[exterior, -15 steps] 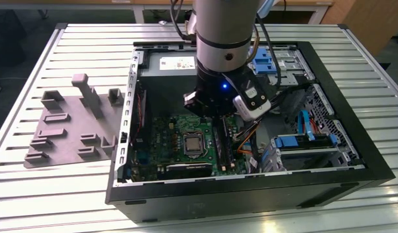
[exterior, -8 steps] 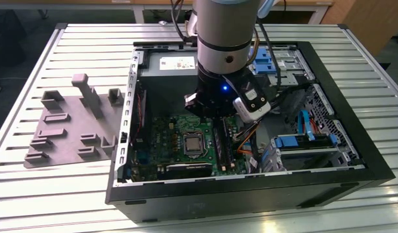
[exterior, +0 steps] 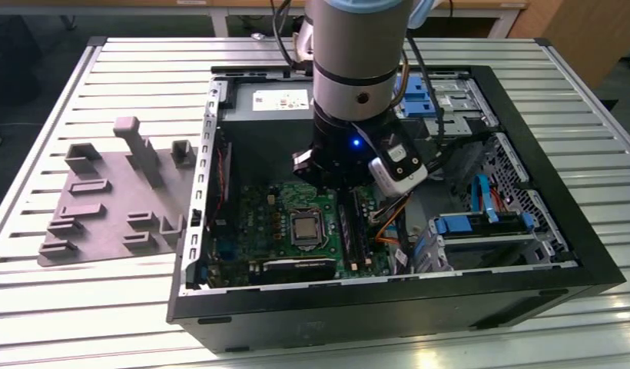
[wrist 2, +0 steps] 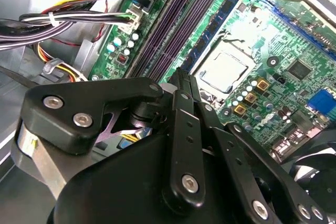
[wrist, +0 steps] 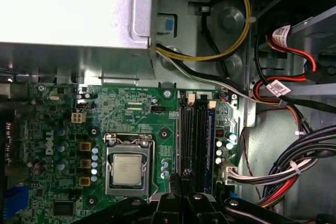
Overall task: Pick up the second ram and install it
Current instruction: 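Insert the second ram into the second slot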
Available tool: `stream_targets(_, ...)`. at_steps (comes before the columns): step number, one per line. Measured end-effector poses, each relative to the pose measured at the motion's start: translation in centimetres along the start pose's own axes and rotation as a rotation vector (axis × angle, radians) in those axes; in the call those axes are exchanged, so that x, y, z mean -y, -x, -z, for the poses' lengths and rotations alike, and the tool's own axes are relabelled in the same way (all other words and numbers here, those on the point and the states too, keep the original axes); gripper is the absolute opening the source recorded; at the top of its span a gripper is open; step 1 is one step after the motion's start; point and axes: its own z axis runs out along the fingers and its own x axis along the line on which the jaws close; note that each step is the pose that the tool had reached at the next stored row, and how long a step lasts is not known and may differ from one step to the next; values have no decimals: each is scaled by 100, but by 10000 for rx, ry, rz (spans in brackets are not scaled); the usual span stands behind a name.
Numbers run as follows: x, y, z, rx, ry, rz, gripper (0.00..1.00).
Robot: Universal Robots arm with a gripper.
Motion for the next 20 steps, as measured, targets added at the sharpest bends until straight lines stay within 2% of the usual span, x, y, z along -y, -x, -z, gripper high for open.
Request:
stream_targets(14, 0, 6, -59, 0, -4, -101, 12)
stream_targets(20, 1, 47, -76, 0, -12, -233, 12)
